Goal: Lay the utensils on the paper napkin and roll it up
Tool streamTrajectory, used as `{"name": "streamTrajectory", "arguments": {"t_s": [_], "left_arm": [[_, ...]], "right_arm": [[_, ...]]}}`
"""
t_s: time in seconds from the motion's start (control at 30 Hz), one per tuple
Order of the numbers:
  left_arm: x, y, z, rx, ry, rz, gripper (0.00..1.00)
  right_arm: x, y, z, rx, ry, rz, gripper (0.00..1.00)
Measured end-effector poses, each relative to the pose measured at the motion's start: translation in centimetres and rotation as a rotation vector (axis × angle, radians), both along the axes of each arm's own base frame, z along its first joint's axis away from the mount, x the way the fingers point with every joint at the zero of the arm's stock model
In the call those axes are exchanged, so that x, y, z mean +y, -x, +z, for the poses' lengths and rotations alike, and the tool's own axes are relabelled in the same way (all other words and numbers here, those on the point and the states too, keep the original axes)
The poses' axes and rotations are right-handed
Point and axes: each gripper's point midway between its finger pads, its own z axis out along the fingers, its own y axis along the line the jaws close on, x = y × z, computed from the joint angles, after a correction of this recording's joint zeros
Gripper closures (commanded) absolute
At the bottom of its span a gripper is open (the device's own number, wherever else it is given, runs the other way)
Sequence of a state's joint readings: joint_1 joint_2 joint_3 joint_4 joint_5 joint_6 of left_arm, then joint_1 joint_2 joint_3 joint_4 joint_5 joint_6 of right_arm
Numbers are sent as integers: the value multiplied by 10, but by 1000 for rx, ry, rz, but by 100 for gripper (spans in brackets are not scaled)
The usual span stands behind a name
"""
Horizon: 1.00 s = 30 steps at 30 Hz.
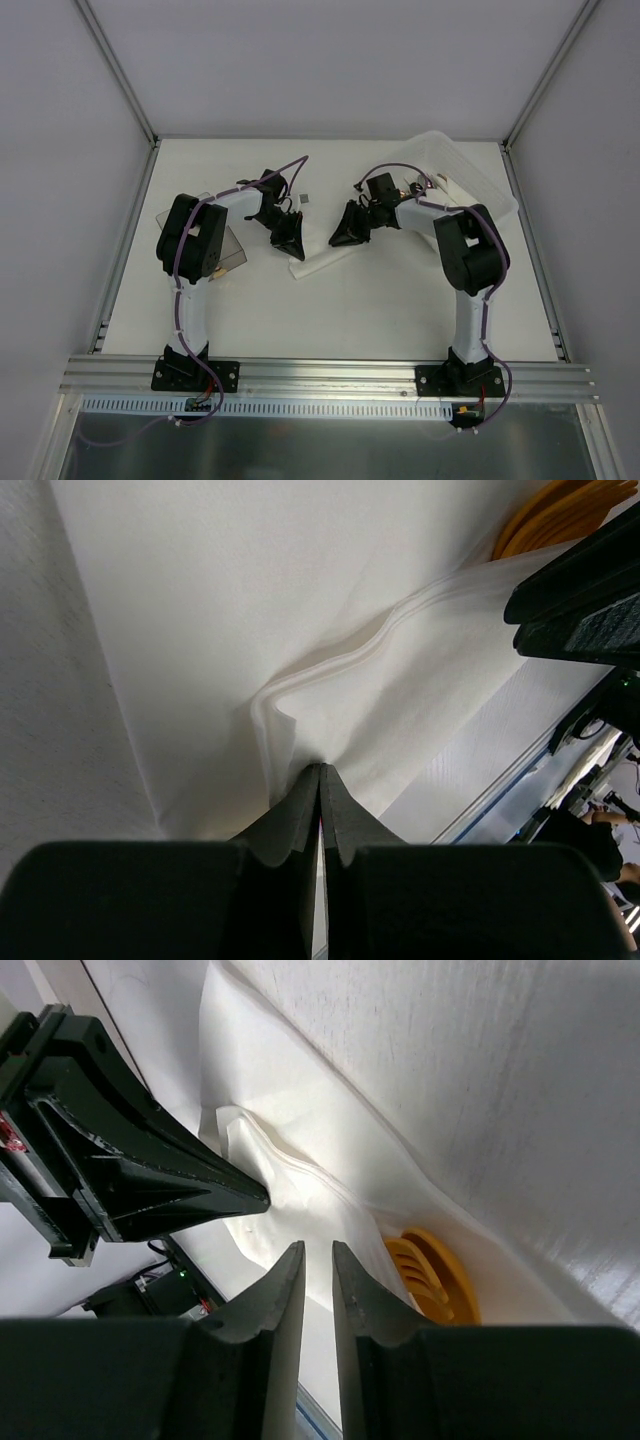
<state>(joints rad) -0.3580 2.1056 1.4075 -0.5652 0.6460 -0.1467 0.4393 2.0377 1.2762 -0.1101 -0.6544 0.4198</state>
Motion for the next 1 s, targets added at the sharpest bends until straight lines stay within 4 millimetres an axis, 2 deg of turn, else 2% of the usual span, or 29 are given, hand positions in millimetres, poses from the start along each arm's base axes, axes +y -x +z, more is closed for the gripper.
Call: {"name": "streamTrajectory", "arguments": {"t_s": [0.17, 0.4, 0.6, 0.73, 0.83, 0.87, 1.0], "left_arm": [[0, 0, 0, 0, 0, 0, 100], [0, 0, 0, 0, 0, 0, 100], [0, 0, 1, 0, 0, 0, 98], [0, -4, 6, -18, 9, 14, 87], [8, -17, 18, -75, 32, 55, 73], [13, -24, 26, -103, 41, 77, 65], [26, -60, 53, -220, 73, 130, 50]], "right_arm": [[5, 4, -3, -13, 45, 49, 87], [8, 20, -21, -27, 169, 160, 91], [4, 17, -24, -34, 218, 202, 93], [4, 16, -25, -30, 228, 217, 94], [4, 16, -25, -32, 231, 224, 95], [3, 16, -25, -34, 231, 227, 94], [3, 16, -25, -41, 233, 235, 95]]}}
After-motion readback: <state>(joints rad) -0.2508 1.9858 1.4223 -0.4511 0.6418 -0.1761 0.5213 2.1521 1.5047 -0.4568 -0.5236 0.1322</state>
